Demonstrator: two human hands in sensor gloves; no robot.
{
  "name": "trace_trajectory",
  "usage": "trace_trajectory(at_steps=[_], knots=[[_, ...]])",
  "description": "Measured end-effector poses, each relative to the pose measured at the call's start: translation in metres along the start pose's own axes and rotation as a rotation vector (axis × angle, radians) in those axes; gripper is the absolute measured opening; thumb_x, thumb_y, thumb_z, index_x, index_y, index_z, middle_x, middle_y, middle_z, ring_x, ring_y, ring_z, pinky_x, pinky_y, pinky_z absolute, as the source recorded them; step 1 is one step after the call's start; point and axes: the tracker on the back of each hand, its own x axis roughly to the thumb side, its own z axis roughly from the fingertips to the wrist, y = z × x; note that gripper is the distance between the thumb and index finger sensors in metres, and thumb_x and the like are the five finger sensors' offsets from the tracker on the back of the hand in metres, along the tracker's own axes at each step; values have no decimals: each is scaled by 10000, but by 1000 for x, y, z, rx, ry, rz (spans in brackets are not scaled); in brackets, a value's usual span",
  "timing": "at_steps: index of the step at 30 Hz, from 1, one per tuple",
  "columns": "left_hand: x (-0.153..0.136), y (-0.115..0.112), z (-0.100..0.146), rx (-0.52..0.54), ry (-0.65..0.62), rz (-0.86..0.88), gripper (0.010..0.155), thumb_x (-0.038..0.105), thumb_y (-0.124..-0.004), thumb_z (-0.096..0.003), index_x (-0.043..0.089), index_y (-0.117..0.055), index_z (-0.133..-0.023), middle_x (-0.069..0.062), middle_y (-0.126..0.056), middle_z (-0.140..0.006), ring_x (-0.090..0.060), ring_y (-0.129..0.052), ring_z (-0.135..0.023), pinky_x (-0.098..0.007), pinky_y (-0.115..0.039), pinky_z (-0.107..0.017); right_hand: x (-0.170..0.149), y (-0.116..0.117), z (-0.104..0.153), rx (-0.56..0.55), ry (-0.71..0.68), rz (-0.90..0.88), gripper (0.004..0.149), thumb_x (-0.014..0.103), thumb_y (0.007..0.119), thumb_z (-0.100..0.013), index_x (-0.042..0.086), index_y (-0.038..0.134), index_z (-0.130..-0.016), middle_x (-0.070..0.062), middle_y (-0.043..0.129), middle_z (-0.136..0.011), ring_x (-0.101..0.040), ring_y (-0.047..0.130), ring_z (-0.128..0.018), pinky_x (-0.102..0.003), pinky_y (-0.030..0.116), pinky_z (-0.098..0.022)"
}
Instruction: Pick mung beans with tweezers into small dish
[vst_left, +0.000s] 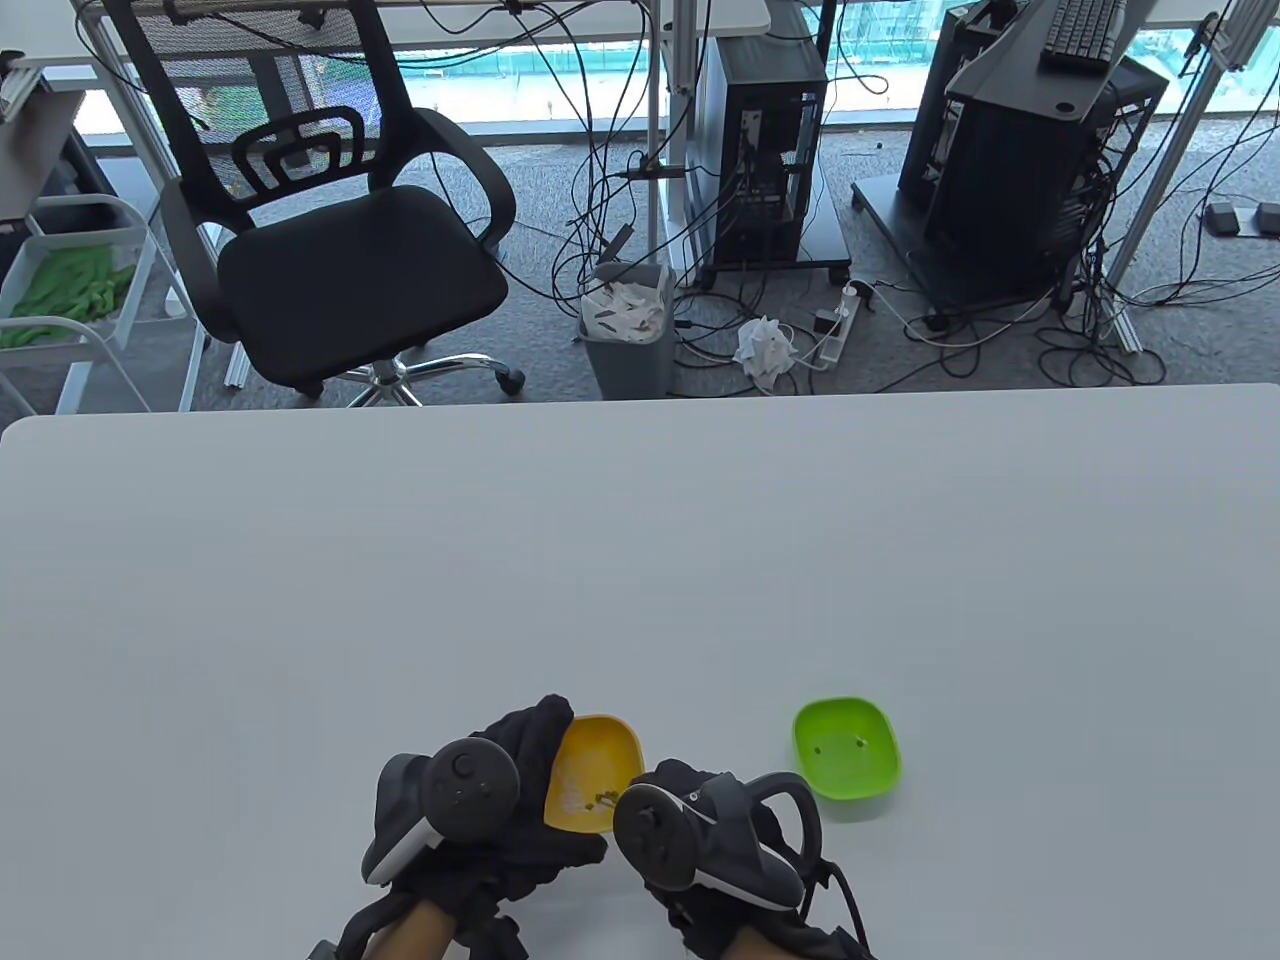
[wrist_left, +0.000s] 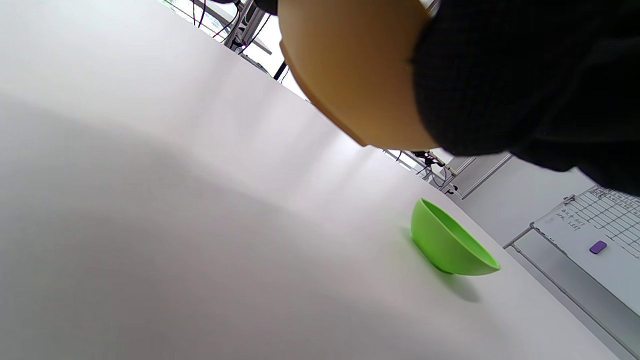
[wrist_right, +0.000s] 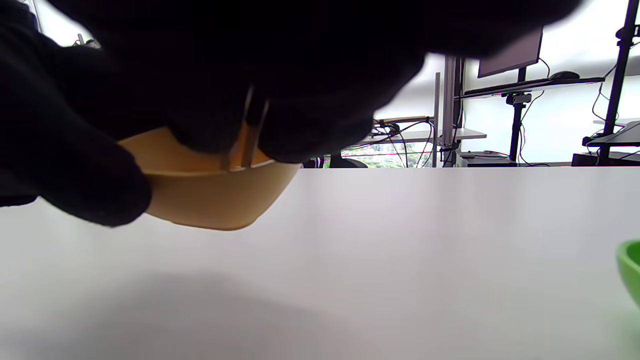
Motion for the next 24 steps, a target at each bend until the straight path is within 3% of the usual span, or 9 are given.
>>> trace_trajectory(at_steps=[5,10,15,16,20,24], knots=[[0,0,0,2,-1,2,1200,591,-980,-336,172,-200,-1146,-106,-327,-1194,-446,-365,-1127,-681,-270,-777,-3,-1,2,-31,-1,-19,349,323,900,-458,66,981,-680,-151,975,-530,-87,924,-242,-276,861,-157],[0,0,0,3,1,9,1199,592,-978,-338,172,-197,-1145,-106,-323,-1194,-447,-364,-1127,-681,-270,-777,-20,-24,15,-170,45,-92,346,322,901,-454,65,985,-671,-150,977,-521,-84,923,-234,-275,860,-149],[-1,2,1,13,3,16,1197,593,-978,-339,172,-200,-1145,-106,-326,-1193,-446,-366,-1126,-681,-273,-776,-86,-53,37,-279,266,-148,348,320,900,-457,60,984,-673,-153,976,-521,-85,923,-234,-275,859,-149],[-1,2,2,17,1,18,1197,593,-978,-340,171,-198,-1145,-107,-325,-1193,-447,-364,-1127,-681,-272,-777,-109,-53,44,-272,363,-153,348,317,900,-458,56,983,-674,-157,975,-520,-87,922,-234,-276,858,-148],[0,3,1,20,-6,16,1198,595,-976,-338,173,-197,-1145,-106,-324,-1193,-446,-366,-1127,-681,-272,-777,-154,-42,60,-251,529,-141,347,312,902,-458,50,984,-671,-163,975,-515,-89,922,-230,-277,857,-145],[0,3,1,22,-6,16,1198,596,-975,-337,173,-198,-1145,-105,-325,-1193,-445,-365,-1127,-680,-272,-777,-173,-23,65,-217,590,-160,348,312,902,-457,48,985,-669,-162,976,-512,-88,922,-228,-277,858,-143]])
